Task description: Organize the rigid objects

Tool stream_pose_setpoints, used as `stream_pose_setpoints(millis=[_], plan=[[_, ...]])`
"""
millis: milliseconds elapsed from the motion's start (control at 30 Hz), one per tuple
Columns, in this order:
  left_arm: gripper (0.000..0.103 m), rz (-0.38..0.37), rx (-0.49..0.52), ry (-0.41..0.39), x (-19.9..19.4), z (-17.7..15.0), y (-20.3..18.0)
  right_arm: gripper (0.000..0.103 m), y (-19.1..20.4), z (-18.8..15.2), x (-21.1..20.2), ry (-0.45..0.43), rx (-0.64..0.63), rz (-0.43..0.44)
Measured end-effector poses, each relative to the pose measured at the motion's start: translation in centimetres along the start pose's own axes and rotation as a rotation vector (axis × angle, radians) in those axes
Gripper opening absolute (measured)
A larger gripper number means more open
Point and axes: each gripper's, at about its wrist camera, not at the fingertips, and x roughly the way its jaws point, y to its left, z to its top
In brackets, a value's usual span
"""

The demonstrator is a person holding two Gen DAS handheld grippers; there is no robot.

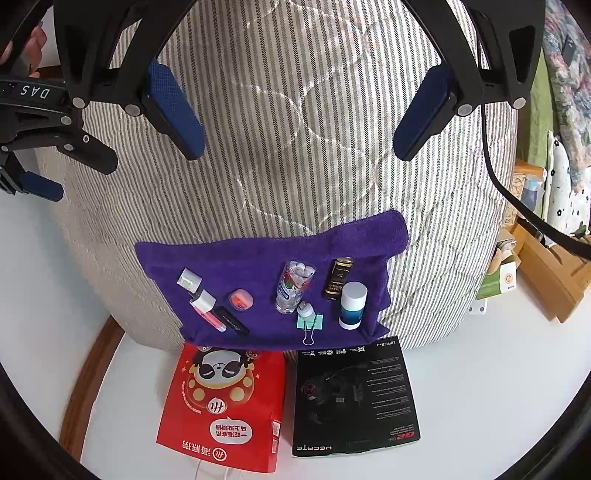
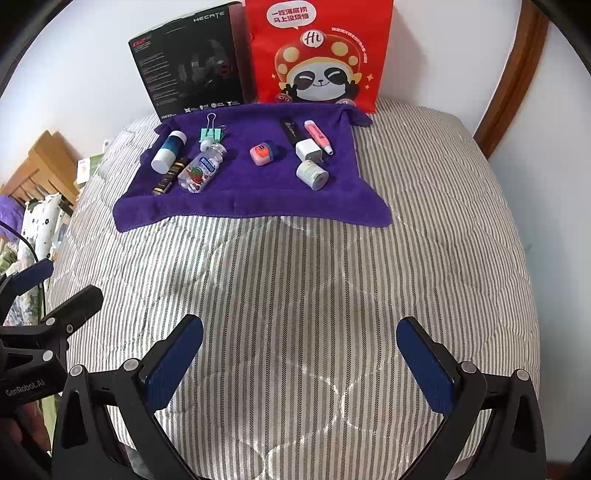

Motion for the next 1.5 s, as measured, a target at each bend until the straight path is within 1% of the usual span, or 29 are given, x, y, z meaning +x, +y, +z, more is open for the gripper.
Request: stream_pose_setpoints(millis=[167,400,700,1033,1500], plan=[[0.103,-0.035,-0.016,0.001,0.0,0.2,0.05,0.103,-0.09,0.15,-0.1,0.0,0.006,-0.001],[0.103,-0.027,0.0,0.011,0.39,0.25,-0.49,0.103,-0.35,0.19,-0.01,0.002,0.016,-0.008],[0.103,-0.017,-0.008,0.016,0.67,0.5,-0.07,0.103,-0.38,0.16,0.02,0.001,0.016,-0.013],[0.103,-0.014,-0.009,0.014,0.54,0.51,0.24,0.103,-0.51,0.17,0.16,0.006,0.022,-0.012],[0.103,-0.015,0.002,0.007,0.3,0.6,0.04,0.103,-0.59,0.25,-0.47,-0.009,0.018,-0.011]])
